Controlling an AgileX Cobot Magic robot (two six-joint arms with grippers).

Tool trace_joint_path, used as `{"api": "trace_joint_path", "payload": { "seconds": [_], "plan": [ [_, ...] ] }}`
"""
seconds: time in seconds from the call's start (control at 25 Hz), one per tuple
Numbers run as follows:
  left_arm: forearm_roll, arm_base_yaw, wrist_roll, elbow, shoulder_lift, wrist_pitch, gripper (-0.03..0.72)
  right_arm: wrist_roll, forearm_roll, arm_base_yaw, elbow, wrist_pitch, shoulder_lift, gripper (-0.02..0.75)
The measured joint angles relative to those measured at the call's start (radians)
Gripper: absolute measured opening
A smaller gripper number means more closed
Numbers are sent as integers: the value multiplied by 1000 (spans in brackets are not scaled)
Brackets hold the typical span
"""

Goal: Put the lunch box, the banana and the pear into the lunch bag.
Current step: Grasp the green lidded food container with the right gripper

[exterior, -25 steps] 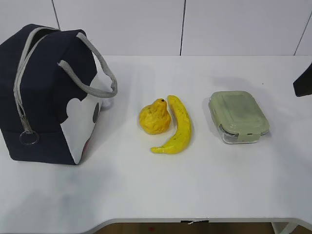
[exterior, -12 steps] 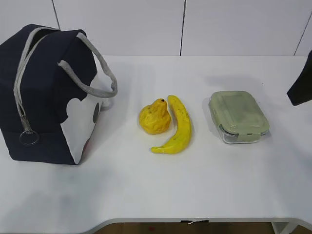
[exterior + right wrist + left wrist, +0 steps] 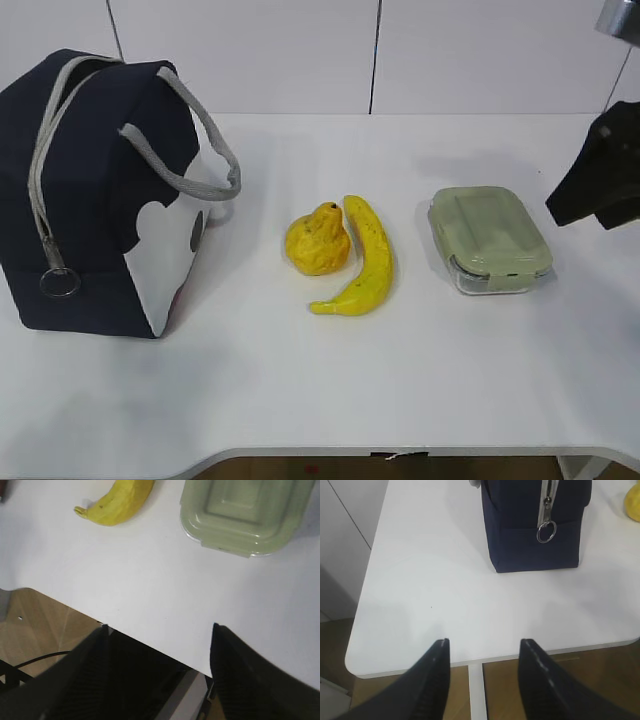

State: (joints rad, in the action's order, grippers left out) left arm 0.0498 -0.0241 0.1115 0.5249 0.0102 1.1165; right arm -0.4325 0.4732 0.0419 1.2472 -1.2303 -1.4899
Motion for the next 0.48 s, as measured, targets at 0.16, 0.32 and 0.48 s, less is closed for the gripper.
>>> {"api": "trace_joint_path", "payload": {
  "seconds": [0.16, 0.32, 0.48],
  "plan": [
    [0, 0, 0, 0, 0, 0, 326, -88, 116, 96, 0, 0, -44, 496],
    [0, 0, 0, 0, 0, 0, 324, -198, 238, 218, 0, 6, -77, 494],
    [0, 0, 0, 0, 0, 0, 316, -270, 293, 285, 0, 14, -109, 493]
  ]
}}
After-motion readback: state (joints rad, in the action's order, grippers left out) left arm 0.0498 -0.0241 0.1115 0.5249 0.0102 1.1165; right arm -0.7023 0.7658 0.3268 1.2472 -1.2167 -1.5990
